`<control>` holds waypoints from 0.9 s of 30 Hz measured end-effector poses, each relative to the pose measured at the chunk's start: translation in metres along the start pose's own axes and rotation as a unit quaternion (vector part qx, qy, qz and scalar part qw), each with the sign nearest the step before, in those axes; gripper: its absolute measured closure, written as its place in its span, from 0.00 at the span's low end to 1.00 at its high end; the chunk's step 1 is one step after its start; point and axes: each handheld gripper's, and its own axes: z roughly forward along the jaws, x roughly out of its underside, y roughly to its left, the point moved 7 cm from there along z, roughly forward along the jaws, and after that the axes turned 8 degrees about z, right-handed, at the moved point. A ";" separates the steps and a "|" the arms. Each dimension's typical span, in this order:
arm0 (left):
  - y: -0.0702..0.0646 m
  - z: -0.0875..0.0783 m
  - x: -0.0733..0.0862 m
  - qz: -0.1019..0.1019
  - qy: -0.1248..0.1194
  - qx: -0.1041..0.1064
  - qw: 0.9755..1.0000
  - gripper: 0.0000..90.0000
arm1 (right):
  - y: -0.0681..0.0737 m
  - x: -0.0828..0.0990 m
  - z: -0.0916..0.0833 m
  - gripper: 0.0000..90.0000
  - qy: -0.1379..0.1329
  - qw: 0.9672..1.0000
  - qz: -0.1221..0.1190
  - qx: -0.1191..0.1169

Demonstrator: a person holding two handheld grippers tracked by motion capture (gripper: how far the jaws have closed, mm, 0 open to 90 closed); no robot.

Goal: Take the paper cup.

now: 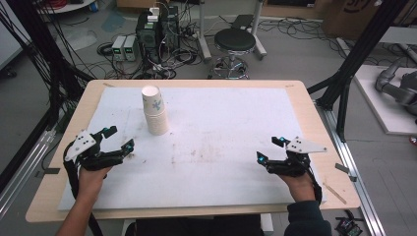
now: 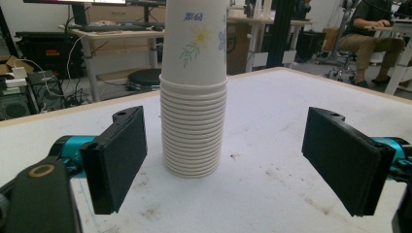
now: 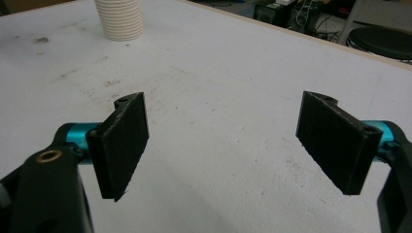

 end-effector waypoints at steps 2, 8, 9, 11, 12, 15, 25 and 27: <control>0.000 0.002 0.002 -0.003 0.005 0.001 1.000 0.18 | 0.001 0.000 0.001 0.22 0.001 1.000 0.000 0.000; 0.000 0.004 0.004 -0.004 0.010 0.005 1.000 0.18 | -0.001 0.002 0.003 0.22 0.002 1.000 0.004 -0.005; -0.001 0.004 0.004 -0.004 0.010 0.005 1.000 0.18 | -0.002 0.003 0.003 0.22 0.001 1.000 0.005 -0.005; -0.002 0.005 0.004 -0.004 0.011 0.007 1.000 0.18 | -0.001 0.004 0.003 0.22 0.003 1.000 0.004 -0.006; -0.002 0.005 0.004 -0.003 0.010 0.008 1.000 0.18 | 0.000 0.003 0.003 0.22 0.001 1.000 0.003 -0.006; -0.004 0.005 0.003 0.000 0.011 0.012 1.000 0.18 | 0.000 0.002 0.003 0.22 0.000 1.000 0.006 -0.007; -0.006 0.005 -0.004 -0.005 0.004 0.015 1.000 0.18 | 0.005 0.001 -0.001 0.22 0.001 1.000 0.007 -0.009; -0.007 0.004 -0.007 -0.001 0.003 0.016 1.000 0.18 | 0.004 0.001 -0.001 0.22 0.001 1.000 0.007 -0.009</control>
